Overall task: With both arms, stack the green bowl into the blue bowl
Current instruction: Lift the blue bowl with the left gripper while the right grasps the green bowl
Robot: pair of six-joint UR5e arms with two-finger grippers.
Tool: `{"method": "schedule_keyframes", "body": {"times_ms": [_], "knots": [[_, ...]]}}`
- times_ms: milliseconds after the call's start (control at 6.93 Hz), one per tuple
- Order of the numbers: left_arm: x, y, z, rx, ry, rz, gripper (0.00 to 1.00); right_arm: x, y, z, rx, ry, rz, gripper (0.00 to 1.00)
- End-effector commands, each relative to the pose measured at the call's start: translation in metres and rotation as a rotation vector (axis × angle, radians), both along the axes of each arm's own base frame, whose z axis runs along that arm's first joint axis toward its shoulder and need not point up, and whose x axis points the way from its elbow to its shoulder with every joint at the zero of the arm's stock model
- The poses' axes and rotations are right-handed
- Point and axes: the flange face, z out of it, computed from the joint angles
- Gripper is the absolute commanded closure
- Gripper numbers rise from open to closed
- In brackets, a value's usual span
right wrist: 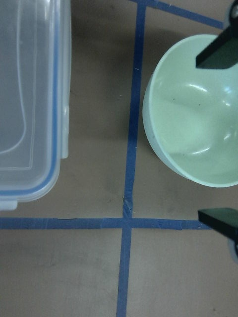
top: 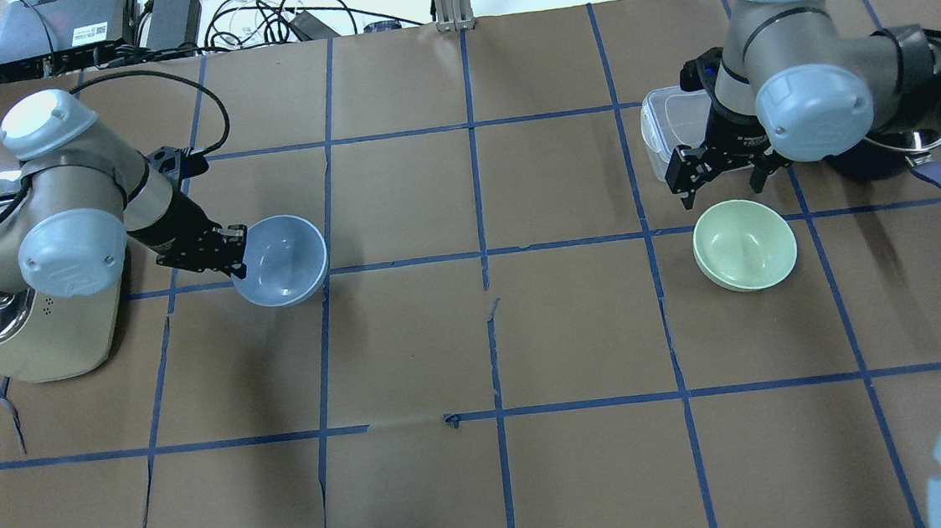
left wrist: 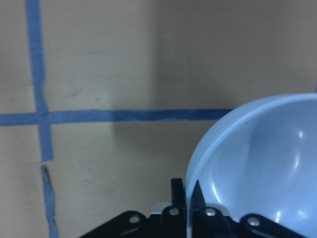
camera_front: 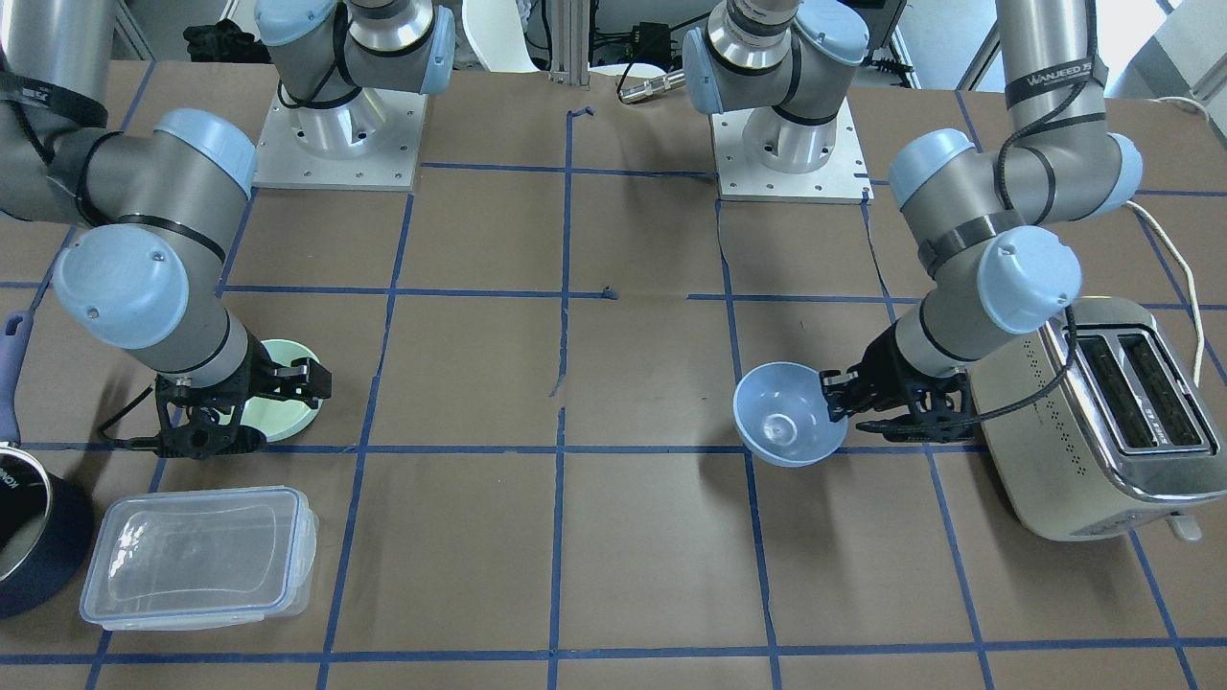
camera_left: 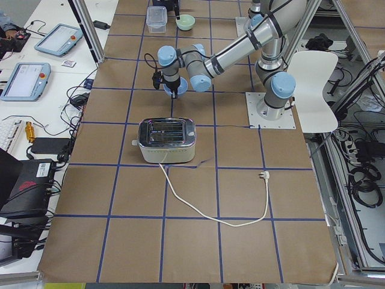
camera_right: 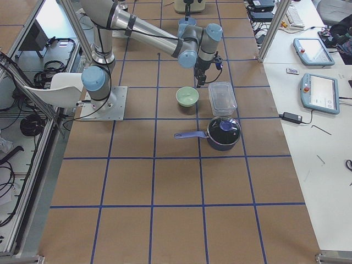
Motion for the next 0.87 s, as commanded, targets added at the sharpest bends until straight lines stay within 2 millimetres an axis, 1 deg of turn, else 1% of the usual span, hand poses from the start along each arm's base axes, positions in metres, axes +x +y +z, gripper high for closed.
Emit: {"method": "schedule_keyframes", "body": {"times_ms": [0,144,433,577,722], "knots": [[-0.133,0.005,0.015,-0.013,-0.016,0.081,1.0,0.003,0.017,-0.031,-0.014,-0.01,0.005,0.0],[-0.171,0.018,0.007,0.007,-0.014,0.102,1.0,0.006,0.017,-0.036,-0.007,-0.04,-0.006,0.0],[-0.216,0.031,-0.013,0.028,0.004,0.146,1.0,0.007,0.021,-0.042,0.013,-0.051,-0.014,0.0],[-0.23,0.035,-0.022,0.045,0.011,0.152,1.0,0.007,0.028,-0.05,0.025,-0.054,-0.013,0.0],[-0.233,0.038,-0.03,0.062,0.002,0.143,1.0,0.006,0.032,-0.056,0.033,-0.054,-0.022,0.0]]}}
